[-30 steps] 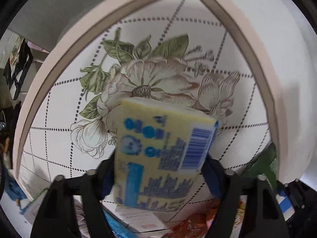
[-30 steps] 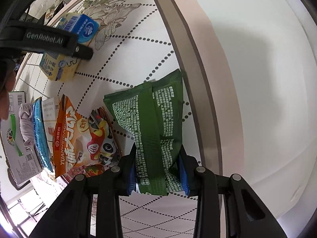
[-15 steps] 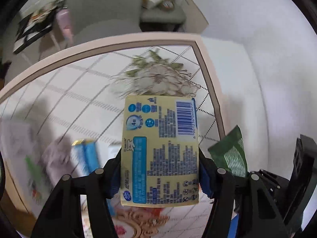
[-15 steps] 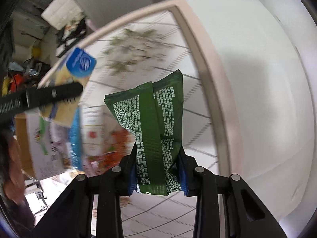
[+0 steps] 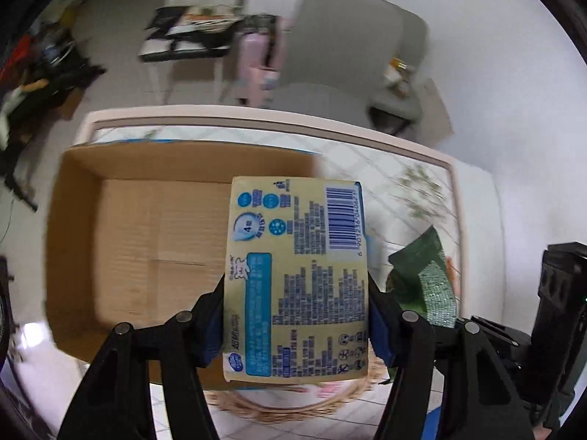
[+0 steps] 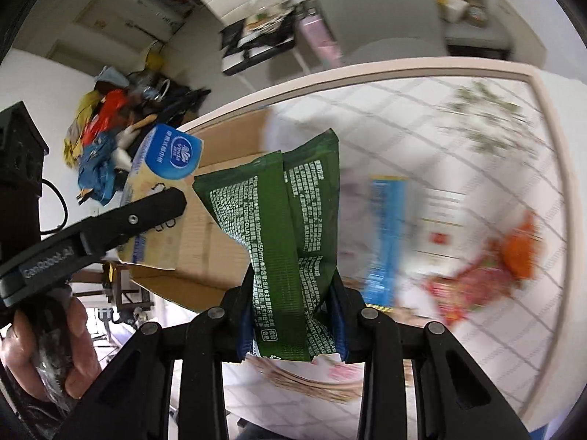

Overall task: Organize snacks
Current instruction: 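Carry both items into the cardboard box and open both tools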

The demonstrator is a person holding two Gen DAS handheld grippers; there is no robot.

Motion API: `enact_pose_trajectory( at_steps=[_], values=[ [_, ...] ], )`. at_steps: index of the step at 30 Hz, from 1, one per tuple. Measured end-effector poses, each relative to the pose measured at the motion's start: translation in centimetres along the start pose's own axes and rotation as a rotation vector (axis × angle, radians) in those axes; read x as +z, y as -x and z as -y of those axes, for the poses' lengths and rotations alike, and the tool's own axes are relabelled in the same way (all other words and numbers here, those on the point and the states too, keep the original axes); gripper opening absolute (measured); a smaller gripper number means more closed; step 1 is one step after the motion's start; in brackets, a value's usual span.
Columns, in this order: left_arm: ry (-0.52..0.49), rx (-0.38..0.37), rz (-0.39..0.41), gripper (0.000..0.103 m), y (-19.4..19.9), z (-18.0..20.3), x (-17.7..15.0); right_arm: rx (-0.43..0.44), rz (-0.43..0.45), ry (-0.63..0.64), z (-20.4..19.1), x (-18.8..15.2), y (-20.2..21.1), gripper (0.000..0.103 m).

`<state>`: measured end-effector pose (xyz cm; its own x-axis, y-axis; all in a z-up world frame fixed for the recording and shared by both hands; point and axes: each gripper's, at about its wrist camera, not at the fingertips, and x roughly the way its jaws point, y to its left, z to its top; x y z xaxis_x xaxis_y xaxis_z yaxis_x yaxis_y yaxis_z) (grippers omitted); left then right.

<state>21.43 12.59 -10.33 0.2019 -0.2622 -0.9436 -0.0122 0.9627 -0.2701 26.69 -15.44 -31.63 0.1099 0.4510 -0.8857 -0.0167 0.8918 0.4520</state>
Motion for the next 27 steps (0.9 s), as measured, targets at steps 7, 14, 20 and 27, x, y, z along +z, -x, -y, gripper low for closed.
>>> enact_pose_trajectory(
  at_steps=[7, 14, 20, 27],
  values=[
    [0.063, -0.038, -0.074, 0.06, -4.5, -8.3, 2.7, -0.092, -0.045, 0.023, -8.2, 3.2, -7.2, 0.036],
    [0.018, -0.084, -0.18, 0.061, -10.8, -10.1, 5.5, -0.226, -0.09, -0.005, -7.4, 6.9, -14.0, 0.036],
    [-0.022, -0.045, -0.235, 0.061, -14.0, -10.2, 6.5, -0.313, -0.101, 0.001, -7.4, 9.1, -17.6, 0.036],
    [-0.041, -0.028, -0.245, 0.061, -13.9, -10.0, 6.4, -0.31, -0.088, 0.031, -9.0, 9.6, -17.7, 0.06]
  ],
)
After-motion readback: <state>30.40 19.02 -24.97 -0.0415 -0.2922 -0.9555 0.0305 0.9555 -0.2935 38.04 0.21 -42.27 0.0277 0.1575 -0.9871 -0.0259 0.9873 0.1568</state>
